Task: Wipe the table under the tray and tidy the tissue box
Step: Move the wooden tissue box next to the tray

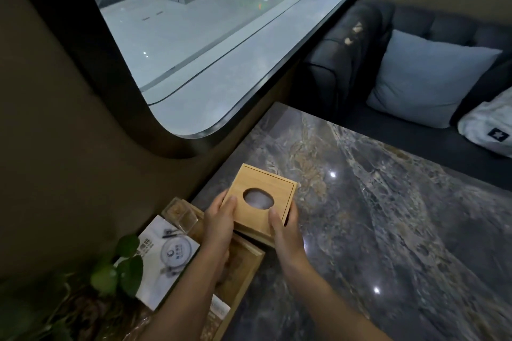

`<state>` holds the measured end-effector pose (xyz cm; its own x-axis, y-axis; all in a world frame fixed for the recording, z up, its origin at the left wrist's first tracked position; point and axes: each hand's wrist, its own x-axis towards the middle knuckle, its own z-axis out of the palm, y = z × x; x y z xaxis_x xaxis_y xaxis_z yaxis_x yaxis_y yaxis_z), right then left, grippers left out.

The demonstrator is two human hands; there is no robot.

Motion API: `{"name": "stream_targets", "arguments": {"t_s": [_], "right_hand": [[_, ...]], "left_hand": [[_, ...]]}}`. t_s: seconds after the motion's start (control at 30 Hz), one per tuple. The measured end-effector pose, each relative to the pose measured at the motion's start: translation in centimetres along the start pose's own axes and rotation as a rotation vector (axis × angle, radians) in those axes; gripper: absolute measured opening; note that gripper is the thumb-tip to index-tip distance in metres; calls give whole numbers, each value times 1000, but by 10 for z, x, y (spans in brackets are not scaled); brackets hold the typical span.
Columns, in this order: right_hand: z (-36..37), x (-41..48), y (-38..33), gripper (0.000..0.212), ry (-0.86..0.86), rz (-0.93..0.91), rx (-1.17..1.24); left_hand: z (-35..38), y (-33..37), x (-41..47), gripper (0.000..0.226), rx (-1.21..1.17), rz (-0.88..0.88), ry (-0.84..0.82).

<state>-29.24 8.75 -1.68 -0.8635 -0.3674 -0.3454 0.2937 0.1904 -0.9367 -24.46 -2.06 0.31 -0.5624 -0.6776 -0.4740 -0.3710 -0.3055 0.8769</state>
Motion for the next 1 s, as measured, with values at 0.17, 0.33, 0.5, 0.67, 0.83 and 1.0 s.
{"name": "stream_targets", "arguments": {"t_s": [0.17, 0.33, 0.5, 0.67, 0.83, 1.0], "right_hand": [[-16, 13, -9, 63, 88, 36, -67], [-28, 22, -20, 65, 73, 6, -90], [-15, 24, -16, 61, 22, -8, -104], [3, 26, -15, 56, -16, 7, -36], [24, 35, -20, 51, -77, 3, -47], [42, 44, -26, 47, -129, 2, -81]], "left_hand": [[5, 1, -19, 49, 619, 397, 129], [21, -28, -34, 76, 1195, 694, 22], [17, -43, -28, 76, 1329, 730, -43], [5, -43, -16, 74, 1294, 722, 17], [-13, -43, 0, 71, 1277, 779, 123], [-20, -40, 7, 70, 1236, 709, 229]]}}
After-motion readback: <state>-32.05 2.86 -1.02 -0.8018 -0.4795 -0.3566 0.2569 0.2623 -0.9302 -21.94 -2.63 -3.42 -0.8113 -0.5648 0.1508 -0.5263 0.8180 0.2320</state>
